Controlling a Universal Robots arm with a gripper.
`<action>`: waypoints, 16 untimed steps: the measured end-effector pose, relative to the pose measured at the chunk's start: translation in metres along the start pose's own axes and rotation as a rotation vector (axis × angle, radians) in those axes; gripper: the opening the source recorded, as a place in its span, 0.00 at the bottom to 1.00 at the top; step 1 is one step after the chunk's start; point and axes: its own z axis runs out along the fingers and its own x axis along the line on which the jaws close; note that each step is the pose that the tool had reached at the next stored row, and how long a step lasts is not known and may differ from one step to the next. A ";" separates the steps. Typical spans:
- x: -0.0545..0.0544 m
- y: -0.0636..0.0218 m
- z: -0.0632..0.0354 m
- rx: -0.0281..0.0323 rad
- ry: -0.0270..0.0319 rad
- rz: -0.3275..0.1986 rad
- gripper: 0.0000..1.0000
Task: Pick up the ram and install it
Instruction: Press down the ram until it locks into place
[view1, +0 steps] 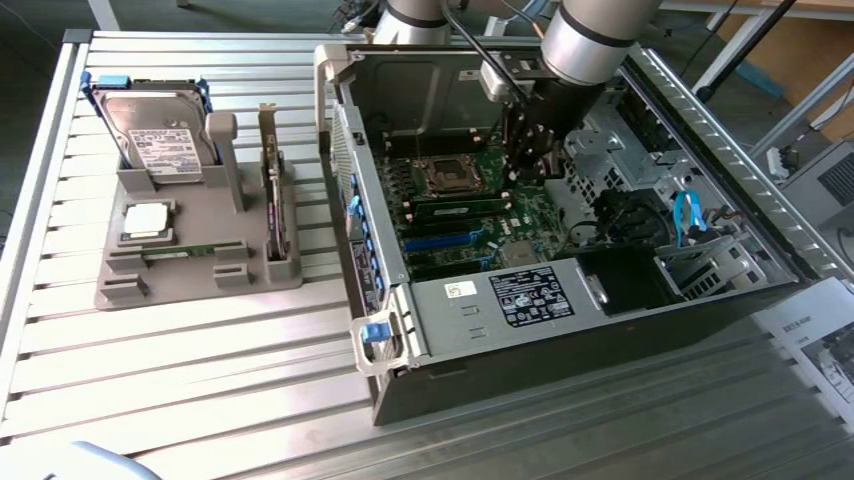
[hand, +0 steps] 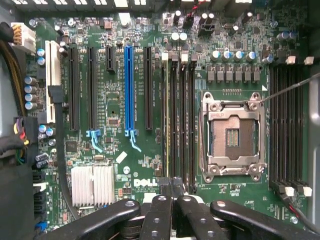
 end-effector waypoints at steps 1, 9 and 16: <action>0.000 0.0014 0.0001 0.0005 0.0000 0.000 0.10; 0.000 0.0132 0.0005 0.0049 0.0000 0.000 0.10; 0.000 0.0237 0.0010 0.0096 -0.0002 0.000 0.10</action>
